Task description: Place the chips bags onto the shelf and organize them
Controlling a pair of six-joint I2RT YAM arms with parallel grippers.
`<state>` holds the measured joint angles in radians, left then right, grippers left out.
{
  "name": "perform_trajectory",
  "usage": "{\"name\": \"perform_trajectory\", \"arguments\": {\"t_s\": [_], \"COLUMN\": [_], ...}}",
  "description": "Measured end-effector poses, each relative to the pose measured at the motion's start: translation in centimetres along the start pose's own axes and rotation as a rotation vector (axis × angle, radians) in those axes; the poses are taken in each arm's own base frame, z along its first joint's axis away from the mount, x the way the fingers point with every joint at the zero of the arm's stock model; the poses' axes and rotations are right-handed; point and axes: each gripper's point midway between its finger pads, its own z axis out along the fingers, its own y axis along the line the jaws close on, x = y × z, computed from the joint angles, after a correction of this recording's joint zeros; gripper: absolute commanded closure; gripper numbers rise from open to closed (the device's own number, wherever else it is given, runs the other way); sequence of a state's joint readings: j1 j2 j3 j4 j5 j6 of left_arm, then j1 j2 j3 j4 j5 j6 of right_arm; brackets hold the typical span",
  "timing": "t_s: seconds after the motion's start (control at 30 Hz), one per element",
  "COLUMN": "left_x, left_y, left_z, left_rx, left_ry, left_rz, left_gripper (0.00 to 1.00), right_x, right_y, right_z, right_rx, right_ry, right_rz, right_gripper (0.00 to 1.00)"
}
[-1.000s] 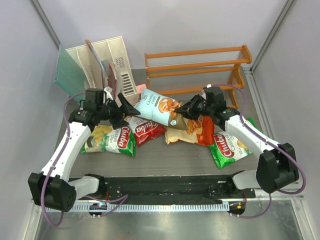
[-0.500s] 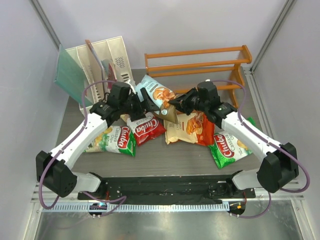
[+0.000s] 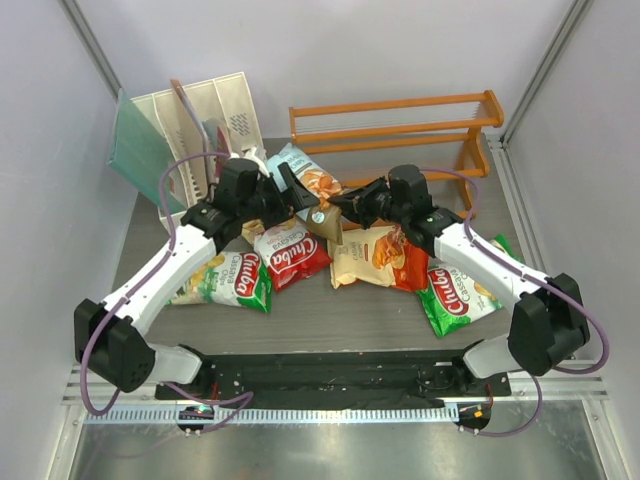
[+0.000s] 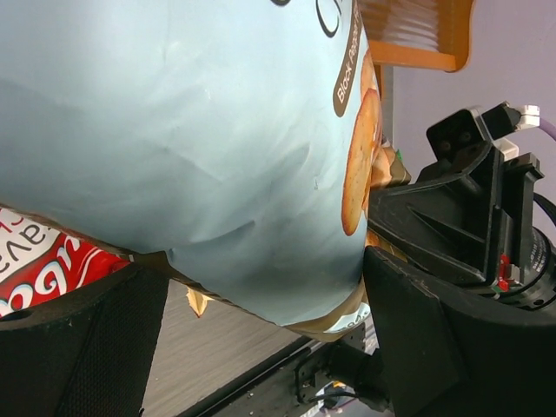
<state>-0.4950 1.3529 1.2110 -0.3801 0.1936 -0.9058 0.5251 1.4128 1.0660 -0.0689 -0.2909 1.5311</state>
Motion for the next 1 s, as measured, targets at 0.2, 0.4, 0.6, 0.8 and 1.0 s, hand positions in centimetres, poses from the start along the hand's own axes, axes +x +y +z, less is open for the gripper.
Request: {"name": "perform_trajectory", "arguments": {"t_s": [0.2,0.4,0.6,0.8,1.0], "left_x": [0.2,-0.7,-0.9,-0.7,-1.4], "left_y": [1.0,0.4,0.3,0.6,0.2], "left_z": [0.7,0.5,0.4,0.4,-0.4], "left_rx": [-0.003,0.021,0.025,0.02,0.04], "left_ry": [-0.025,-0.071,-0.08,-0.076,-0.106], "left_rz": [-0.004,-0.001,0.001,0.002,-0.003], "left_gripper": [0.28,0.6,0.99,1.0,1.0], "right_x": [0.2,0.6,1.5,1.9,2.8], "right_y": [-0.2,0.4,-0.6,-1.9,-1.1], "right_z": [0.8,1.1,1.2,1.1,0.4], "right_rx": [0.004,-0.023,-0.006,-0.005,-0.04], "right_ry": [0.021,0.039,0.072,0.093,0.14], "right_rz": [0.039,0.071,0.087,0.106,0.082], "right_gripper": [0.99,0.99,0.97,0.48,0.27]}}
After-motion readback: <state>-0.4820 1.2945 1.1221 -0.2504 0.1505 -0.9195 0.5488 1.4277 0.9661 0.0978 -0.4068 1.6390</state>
